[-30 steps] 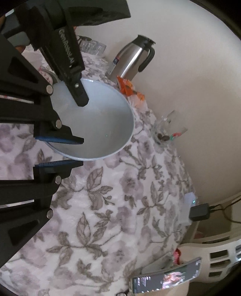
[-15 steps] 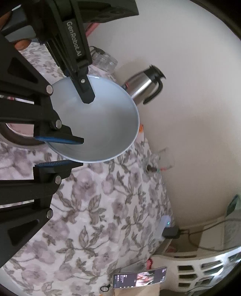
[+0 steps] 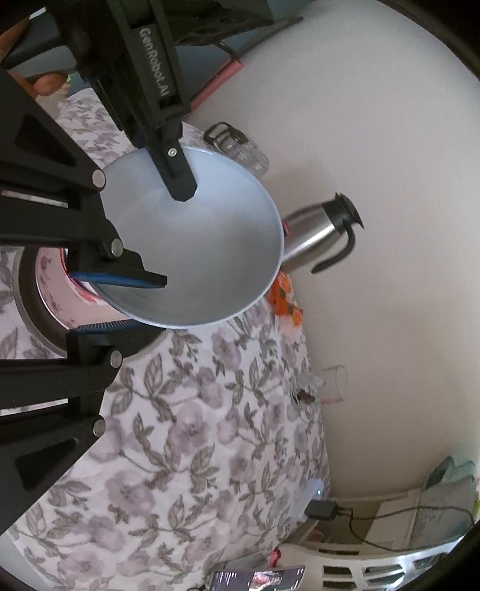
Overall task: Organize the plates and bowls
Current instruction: 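Lift the large white bowl with both grippers and carry it to the tray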
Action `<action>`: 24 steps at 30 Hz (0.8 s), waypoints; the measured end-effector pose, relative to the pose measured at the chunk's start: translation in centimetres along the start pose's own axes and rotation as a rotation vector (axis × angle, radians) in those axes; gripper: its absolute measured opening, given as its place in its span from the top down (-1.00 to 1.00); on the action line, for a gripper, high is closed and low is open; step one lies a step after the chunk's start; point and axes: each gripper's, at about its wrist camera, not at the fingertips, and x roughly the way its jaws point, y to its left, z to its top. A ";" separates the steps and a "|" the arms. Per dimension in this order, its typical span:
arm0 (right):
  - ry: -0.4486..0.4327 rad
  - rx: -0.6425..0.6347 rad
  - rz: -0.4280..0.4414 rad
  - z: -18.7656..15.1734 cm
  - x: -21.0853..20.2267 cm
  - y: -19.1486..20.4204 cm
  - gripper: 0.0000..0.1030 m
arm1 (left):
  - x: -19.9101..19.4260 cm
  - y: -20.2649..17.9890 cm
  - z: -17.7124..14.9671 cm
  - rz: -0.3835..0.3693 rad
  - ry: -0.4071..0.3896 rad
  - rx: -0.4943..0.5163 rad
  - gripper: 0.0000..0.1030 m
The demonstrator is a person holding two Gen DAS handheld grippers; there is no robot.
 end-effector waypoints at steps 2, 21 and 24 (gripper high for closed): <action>0.009 -0.008 0.005 -0.3 0.2 0.6 0.65 | -0.7 0.5 0.0 0.004 -0.014 -0.001 0.74; 0.116 -0.086 0.009 -2.3 3.5 4.1 0.65 | -0.9 6.1 -1.3 0.041 -0.008 -0.074 0.74; 0.128 -0.086 0.003 -2.6 3.9 4.1 0.65 | -0.5 6.4 -1.4 0.049 0.002 -0.078 0.74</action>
